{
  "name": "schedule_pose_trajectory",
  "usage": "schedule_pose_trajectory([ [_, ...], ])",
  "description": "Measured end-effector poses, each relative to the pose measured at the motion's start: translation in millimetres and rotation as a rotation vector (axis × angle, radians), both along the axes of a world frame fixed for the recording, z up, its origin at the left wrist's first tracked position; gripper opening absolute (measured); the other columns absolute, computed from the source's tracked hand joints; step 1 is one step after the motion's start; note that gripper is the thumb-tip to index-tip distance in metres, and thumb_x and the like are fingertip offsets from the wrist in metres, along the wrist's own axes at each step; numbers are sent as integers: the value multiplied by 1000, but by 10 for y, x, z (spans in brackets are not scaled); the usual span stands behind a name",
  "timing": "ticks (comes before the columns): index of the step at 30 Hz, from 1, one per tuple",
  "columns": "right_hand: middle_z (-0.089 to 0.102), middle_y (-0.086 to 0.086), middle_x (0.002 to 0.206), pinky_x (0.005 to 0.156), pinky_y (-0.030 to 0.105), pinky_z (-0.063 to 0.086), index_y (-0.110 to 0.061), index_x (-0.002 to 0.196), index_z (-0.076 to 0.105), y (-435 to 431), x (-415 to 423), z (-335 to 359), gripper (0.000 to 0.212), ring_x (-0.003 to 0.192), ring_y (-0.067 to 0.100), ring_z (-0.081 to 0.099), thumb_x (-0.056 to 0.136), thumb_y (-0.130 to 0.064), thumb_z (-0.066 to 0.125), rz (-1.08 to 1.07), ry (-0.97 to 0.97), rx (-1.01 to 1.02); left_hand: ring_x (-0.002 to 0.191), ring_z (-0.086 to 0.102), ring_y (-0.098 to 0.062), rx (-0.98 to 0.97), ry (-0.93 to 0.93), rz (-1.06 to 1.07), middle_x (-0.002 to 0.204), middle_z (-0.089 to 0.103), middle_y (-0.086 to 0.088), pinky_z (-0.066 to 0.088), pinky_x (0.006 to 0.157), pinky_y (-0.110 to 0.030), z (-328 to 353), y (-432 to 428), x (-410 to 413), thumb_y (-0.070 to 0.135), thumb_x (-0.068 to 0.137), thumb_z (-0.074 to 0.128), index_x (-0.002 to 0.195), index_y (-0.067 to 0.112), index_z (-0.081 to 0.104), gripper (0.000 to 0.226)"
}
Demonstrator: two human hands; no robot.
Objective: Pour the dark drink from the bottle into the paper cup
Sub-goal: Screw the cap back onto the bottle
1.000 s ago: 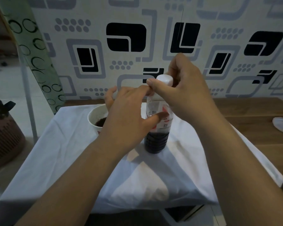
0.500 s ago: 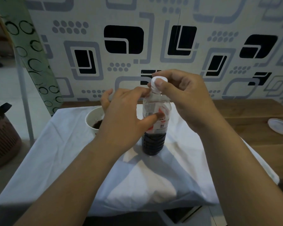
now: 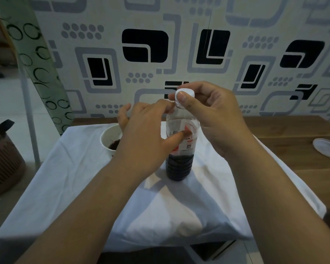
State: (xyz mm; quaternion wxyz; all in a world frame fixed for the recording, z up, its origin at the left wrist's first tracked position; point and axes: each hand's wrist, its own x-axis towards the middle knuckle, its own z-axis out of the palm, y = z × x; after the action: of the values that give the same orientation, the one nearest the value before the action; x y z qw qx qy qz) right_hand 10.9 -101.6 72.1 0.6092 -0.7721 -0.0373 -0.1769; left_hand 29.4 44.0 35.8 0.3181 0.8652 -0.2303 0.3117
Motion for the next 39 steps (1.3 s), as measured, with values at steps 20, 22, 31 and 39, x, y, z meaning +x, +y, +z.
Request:
schedule_pose_trajectory([
  [20,78,20,109,92,55,61,-7,112,75,-20,64,-152,21,103,37,74,92,-15,75,42,-67,216,106,43,-10,-3,47,-18,98,46,23,23,100,-56,41,-6,-30,57,72,68,113,39,51,48],
  [22,77,20,111,94,55,60,-8,112,75,-26,56,-161,21,106,37,73,93,-17,73,45,-62,218,107,44,-11,2,43,-22,98,47,24,23,99,-56,34,-8,-29,58,73,68,112,39,51,47],
  [31,81,6,99,81,32,65,-22,99,72,15,73,-167,11,94,21,77,90,-21,78,7,-70,176,97,39,-5,-16,0,-6,94,44,24,28,97,-60,-1,-26,-1,59,70,67,109,35,55,47],
  [39,79,-2,90,80,35,64,-15,102,69,34,93,-152,19,88,17,78,87,-17,82,-7,-88,163,93,40,-5,-68,-62,41,90,52,17,31,94,-61,-27,-59,-8,56,66,69,104,31,58,46],
])
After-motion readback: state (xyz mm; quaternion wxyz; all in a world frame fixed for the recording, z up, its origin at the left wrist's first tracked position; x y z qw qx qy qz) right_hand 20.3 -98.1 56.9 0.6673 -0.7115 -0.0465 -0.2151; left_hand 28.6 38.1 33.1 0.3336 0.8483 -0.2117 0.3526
